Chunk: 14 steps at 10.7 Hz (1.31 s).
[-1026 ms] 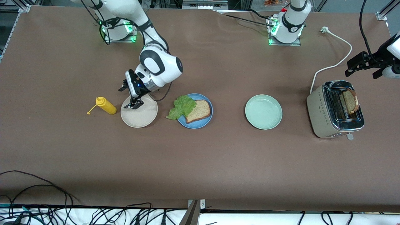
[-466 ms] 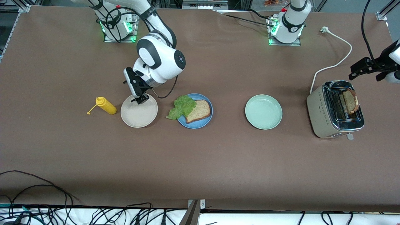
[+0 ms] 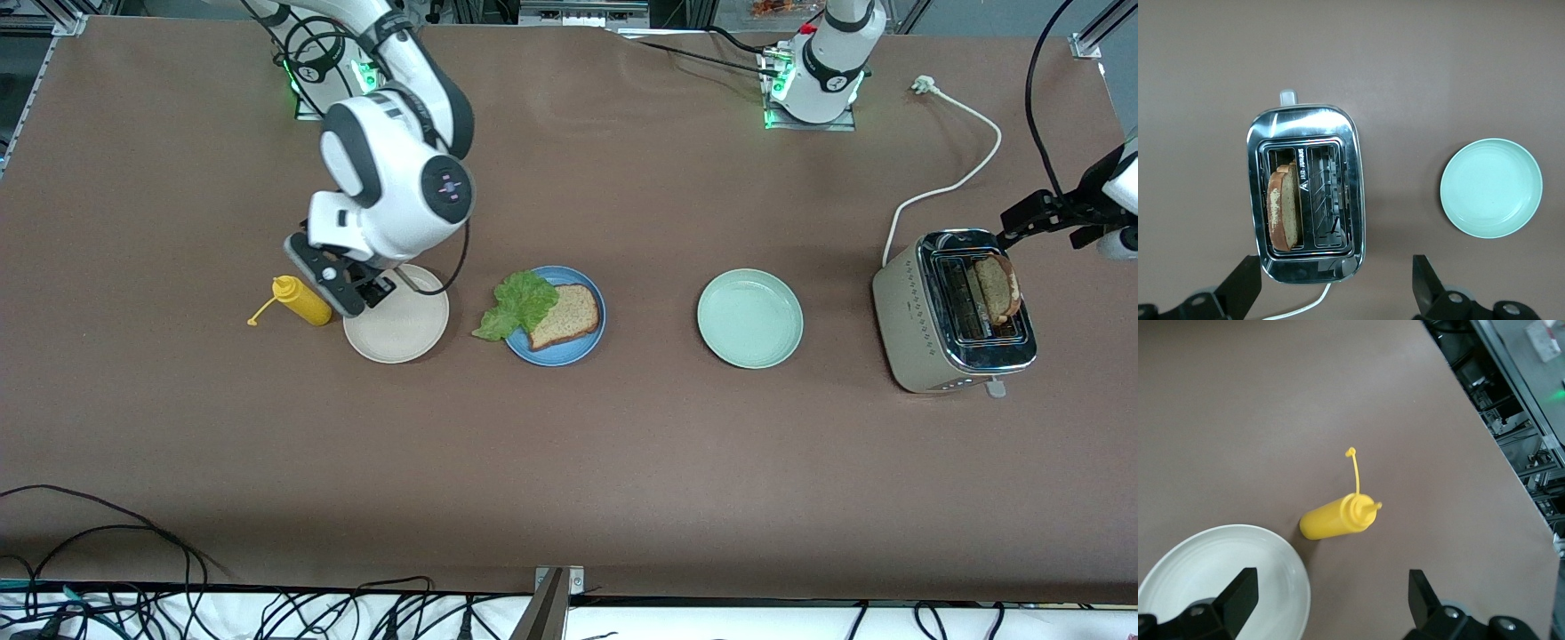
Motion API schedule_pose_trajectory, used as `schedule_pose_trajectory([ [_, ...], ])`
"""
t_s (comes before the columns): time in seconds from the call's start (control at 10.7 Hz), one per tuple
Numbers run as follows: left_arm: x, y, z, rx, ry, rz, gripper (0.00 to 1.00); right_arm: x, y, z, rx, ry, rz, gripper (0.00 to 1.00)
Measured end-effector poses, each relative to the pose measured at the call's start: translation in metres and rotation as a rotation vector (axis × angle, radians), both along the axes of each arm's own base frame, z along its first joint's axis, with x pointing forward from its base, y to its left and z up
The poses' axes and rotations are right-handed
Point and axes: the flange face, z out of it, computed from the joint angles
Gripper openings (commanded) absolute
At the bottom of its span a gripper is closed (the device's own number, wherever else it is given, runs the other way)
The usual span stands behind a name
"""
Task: Make sandwich in blue plate with both arms
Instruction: 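Withdraw the right gripper to rest while the left gripper reaches into the toaster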
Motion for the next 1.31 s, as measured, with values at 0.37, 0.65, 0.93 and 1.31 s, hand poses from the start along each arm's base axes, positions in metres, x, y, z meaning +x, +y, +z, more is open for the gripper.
schedule_pose_trajectory([
  [0.37,0.004,0.030,-0.047,0.001,0.045,0.051,0.92,0.038,-0.065,0.058,0.237,0.187,0.120,1.00],
  [0.65,0.016,0.053,-0.086,0.014,0.068,0.088,0.88,0.053,-0.126,0.084,0.459,0.290,0.226,1.00],
  [0.93,0.023,0.076,-0.128,0.032,0.109,0.119,0.75,0.064,-0.226,0.117,0.605,0.325,0.395,1.00],
  [1.31,0.027,0.086,-0.157,0.041,0.140,0.105,0.00,0.049,-0.321,0.125,0.633,0.231,0.619,1.00],
])
